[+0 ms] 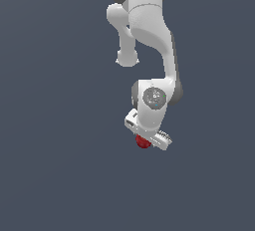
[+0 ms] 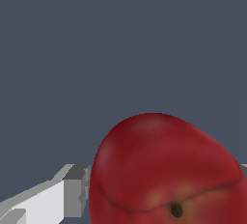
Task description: Pick up the object and move it to a goal position.
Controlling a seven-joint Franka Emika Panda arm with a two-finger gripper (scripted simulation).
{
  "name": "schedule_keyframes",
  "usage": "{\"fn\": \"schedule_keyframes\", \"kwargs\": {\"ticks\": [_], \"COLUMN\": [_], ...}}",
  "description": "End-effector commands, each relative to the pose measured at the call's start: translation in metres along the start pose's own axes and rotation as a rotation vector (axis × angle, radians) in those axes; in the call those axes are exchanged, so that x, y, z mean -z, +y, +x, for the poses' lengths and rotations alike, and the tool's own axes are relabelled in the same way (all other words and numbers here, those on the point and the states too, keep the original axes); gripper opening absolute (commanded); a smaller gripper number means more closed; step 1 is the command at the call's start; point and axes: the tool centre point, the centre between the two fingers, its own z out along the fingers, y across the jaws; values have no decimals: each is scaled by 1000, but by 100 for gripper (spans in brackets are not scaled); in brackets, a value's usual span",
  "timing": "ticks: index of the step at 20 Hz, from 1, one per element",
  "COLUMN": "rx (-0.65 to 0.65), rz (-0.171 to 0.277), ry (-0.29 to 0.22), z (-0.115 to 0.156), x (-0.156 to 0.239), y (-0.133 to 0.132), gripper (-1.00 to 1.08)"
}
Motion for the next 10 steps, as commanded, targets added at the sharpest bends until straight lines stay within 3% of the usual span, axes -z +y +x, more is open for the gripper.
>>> {"fn": "schedule_keyframes", "kwargs": {"ticks": [1,2,3,10], "rx": [0,0,0,0], "rz": [1,1,1,1], "ry": [1,1,1,1], "z": [1,1,1,1], "x": [-1,-1,-1,-1], "y": [-1,-1,-1,-1], "gripper": [100,100,-100,-100]}}
